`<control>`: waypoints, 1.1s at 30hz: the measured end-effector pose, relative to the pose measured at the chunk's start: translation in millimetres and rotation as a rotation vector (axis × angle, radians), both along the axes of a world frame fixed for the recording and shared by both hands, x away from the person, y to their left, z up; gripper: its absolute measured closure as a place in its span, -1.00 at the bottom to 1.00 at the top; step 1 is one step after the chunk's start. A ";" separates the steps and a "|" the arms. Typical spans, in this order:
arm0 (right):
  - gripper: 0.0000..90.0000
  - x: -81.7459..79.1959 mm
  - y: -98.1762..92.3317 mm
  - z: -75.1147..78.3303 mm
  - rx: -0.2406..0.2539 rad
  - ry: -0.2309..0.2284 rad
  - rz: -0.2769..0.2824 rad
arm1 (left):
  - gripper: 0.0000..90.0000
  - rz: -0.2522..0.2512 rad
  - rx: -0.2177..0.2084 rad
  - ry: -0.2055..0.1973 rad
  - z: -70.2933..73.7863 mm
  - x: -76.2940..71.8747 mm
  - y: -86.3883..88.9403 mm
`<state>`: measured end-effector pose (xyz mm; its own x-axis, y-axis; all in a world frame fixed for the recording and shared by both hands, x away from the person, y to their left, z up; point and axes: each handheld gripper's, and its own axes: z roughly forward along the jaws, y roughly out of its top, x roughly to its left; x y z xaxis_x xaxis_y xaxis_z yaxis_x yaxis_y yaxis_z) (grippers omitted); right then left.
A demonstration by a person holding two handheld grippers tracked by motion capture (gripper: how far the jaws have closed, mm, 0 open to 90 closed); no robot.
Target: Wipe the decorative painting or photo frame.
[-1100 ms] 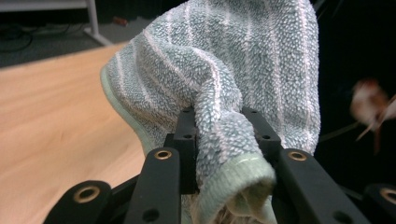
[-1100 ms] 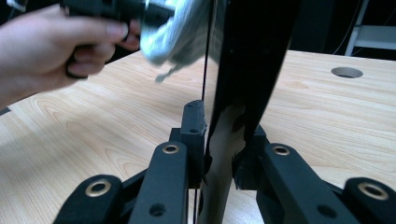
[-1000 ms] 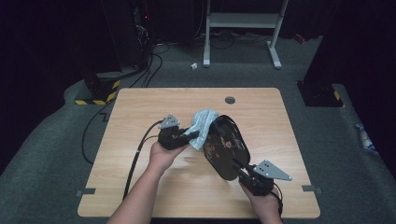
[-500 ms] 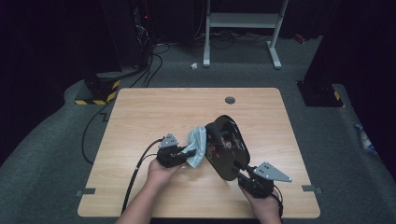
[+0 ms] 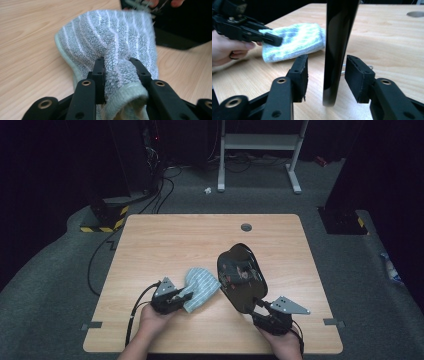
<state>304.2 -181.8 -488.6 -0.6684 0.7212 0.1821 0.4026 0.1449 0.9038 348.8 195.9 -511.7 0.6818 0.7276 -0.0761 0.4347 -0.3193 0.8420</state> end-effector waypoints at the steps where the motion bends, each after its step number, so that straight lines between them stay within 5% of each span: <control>1: 0.05 -0.4 0.9 -2.4 -0.012 0.009 -0.013 | 0.54 0.026 0.013 -0.001 -2.2 -4.5 9.2; 8: 0.03 -5.5 -2.5 -5.2 -0.032 0.018 -0.043 | 0.51 0.097 0.053 -0.038 -11.6 -16.9 27.7; 13: 0.08 -8.8 -2.5 -7.9 -0.044 0.023 -0.026 | 0.49 0.126 0.045 -0.017 -17.9 -15.2 36.7; 33: 0.27 -16.8 -1.1 -10.9 -0.062 0.013 0.003 | 0.30 0.132 0.048 -0.002 -18.2 -14.0 34.9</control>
<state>287.4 -183.0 -499.5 -0.6682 0.7296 0.1456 0.4138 0.2018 0.8877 334.9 230.8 -529.8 0.5802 0.8136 -0.0380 0.4739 -0.2992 0.8282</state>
